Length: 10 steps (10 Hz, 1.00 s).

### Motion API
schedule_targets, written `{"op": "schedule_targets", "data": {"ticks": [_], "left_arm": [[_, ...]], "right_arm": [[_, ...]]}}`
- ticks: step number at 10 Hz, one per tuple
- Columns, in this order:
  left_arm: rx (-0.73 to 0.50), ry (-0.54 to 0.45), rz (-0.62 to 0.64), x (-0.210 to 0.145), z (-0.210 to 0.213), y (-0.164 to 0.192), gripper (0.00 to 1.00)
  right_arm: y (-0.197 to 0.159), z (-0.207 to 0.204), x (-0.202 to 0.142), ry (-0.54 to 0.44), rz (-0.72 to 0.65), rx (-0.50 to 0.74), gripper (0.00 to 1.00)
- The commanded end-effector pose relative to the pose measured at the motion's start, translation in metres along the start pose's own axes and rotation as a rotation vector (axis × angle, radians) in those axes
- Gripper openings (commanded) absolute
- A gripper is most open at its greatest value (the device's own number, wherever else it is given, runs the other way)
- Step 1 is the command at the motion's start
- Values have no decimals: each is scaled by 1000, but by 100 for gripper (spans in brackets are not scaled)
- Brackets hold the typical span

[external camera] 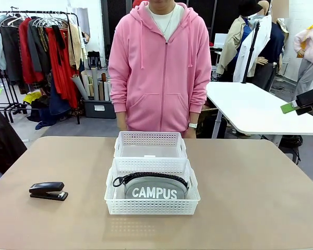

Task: Distribute items into two baskets.
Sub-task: Pick up the Stapler that the person points to.

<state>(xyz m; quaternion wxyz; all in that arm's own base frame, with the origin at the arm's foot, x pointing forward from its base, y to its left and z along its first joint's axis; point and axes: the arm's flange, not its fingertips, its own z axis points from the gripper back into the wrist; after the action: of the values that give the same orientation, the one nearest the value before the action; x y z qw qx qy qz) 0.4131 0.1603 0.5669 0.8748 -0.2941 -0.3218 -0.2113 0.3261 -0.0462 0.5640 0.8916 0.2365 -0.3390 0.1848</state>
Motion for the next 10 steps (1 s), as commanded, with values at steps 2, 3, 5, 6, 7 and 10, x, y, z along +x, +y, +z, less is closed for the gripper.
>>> {"op": "schedule_targets", "data": {"ticks": [2, 3, 5, 6, 7, 10], "left_arm": [[-5, -12, -3, 1, 0, -1, 100], [-5, -12, -3, 1, 0, -1, 100], [-5, -12, -3, 1, 0, -1, 100], [-5, -12, -3, 1, 0, -1, 100], [-5, -12, -3, 1, 0, -1, 100], [-5, -12, -3, 1, 0, -1, 100]], "right_arm": [[0, 0, 0, 0, 0, 0, 100], [0, 0, 0, 0, 0, 0, 100], [0, 0, 0, 0, 0, 0, 100], [0, 0, 0, 0, 0, 0, 100], [0, 0, 0, 0, 0, 0, 100], [0, 0, 0, 0, 0, 0, 100]]}}
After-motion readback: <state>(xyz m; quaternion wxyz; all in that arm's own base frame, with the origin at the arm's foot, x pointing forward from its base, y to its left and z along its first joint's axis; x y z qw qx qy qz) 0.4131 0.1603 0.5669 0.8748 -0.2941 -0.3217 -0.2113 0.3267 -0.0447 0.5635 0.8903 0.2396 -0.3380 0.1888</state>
